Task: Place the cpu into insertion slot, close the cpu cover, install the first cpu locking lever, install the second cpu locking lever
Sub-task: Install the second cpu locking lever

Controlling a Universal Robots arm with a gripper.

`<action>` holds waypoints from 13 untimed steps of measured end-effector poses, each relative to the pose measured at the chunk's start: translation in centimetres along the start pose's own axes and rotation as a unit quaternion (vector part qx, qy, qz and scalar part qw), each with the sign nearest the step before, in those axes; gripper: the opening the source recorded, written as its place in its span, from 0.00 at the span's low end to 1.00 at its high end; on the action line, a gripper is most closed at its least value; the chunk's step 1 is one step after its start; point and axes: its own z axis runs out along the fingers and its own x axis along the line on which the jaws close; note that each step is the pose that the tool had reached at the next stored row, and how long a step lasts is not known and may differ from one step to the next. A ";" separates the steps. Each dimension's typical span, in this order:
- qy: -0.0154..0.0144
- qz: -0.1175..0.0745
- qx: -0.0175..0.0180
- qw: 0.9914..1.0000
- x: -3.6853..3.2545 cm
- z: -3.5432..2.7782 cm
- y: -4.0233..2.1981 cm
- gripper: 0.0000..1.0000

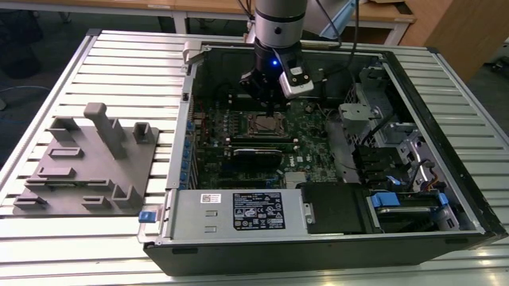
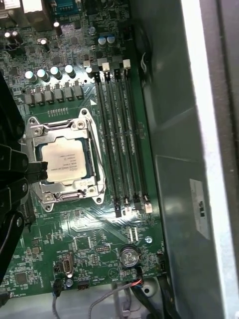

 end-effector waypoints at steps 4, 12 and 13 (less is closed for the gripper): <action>0.000 0.000 0.000 1.000 -0.07 0.00 -0.38 0.11; 0.000 0.000 0.000 1.000 -0.12 0.00 -0.64 0.11; 0.000 0.000 0.000 1.000 -0.12 0.00 -0.64 0.11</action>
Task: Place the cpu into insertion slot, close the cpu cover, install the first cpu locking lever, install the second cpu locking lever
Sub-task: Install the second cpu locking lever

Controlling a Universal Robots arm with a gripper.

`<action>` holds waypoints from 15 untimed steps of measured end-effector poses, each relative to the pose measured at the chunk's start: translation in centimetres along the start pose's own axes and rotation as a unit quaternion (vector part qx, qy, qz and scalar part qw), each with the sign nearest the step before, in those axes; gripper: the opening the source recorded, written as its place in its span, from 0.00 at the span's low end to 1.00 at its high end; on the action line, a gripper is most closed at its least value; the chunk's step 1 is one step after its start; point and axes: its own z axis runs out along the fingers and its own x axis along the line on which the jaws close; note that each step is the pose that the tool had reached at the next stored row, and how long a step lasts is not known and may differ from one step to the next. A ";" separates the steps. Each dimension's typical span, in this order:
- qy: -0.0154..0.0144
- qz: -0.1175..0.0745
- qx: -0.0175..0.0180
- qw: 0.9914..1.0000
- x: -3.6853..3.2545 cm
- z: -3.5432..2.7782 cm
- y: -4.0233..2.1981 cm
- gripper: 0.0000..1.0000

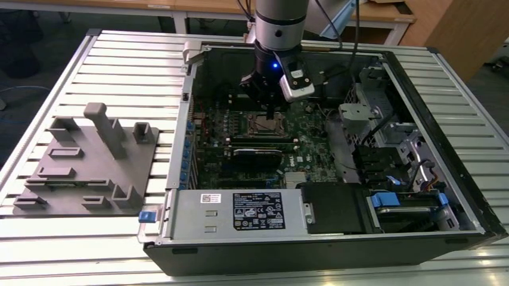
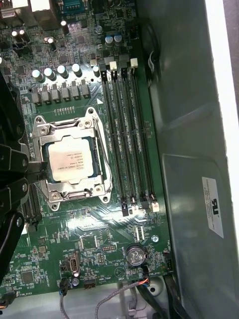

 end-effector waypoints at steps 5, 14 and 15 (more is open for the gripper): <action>0.000 0.000 0.000 1.000 -0.02 0.00 -0.10 0.11; 0.000 0.000 0.000 1.000 -0.24 0.00 -1.35 0.11; 0.000 0.000 0.000 1.000 -0.25 0.00 -1.39 0.11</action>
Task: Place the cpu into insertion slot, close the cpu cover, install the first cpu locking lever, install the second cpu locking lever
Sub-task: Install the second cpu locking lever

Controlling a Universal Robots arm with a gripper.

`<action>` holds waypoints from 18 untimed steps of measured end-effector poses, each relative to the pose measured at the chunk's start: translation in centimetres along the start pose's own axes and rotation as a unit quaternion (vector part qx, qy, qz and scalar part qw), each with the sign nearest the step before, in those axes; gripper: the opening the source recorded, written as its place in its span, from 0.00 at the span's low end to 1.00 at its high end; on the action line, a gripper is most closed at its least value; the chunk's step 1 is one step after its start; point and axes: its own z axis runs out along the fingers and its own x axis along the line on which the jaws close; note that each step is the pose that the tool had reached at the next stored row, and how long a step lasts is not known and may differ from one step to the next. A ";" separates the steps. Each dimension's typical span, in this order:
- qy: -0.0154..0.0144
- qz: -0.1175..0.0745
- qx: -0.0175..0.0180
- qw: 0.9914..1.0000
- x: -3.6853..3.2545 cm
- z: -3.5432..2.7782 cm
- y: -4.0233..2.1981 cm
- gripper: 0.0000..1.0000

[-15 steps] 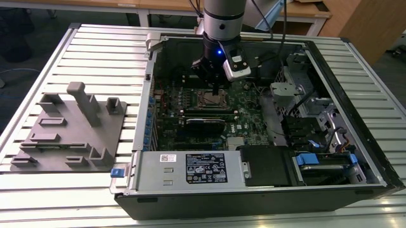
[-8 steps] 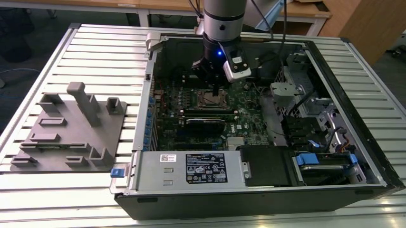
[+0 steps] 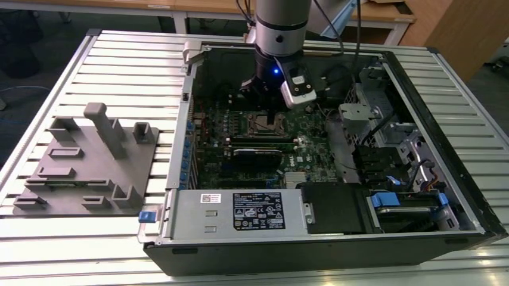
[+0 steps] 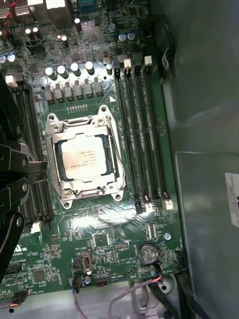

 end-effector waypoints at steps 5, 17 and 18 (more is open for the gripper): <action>0.000 -0.003 0.000 1.000 -0.04 0.05 -0.25 0.11; 0.000 -0.004 0.000 1.000 0.88 0.55 -0.72 0.11; 0.000 -0.004 0.000 1.000 0.93 0.59 -0.74 0.11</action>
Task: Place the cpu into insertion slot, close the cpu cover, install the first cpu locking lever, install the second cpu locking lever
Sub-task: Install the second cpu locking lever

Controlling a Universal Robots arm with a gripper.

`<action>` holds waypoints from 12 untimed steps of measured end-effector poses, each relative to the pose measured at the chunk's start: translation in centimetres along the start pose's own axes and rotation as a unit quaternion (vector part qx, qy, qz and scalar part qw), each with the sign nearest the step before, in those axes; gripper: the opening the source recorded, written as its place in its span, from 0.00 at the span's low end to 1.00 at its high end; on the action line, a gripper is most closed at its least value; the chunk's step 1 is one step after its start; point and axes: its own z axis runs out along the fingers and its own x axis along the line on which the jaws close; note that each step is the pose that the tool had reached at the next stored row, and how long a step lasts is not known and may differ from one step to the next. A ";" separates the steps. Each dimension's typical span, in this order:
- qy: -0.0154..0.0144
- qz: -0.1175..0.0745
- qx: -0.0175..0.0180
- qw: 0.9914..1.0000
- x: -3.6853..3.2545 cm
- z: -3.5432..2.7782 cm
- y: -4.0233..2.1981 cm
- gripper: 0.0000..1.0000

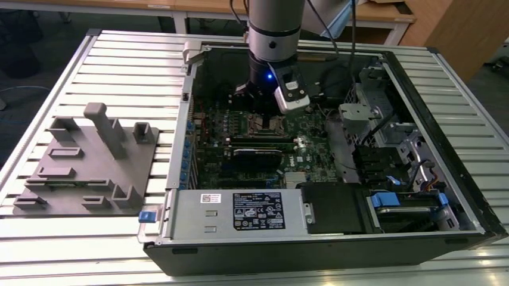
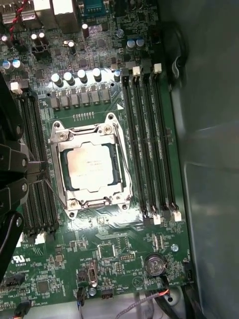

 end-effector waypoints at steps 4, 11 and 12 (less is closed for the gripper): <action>0.000 0.000 0.000 1.000 0.36 0.19 -0.08 0.11; 0.000 0.000 0.000 1.000 0.91 0.47 -0.25 0.11; 0.000 0.000 0.000 1.000 0.99 0.53 -0.28 0.11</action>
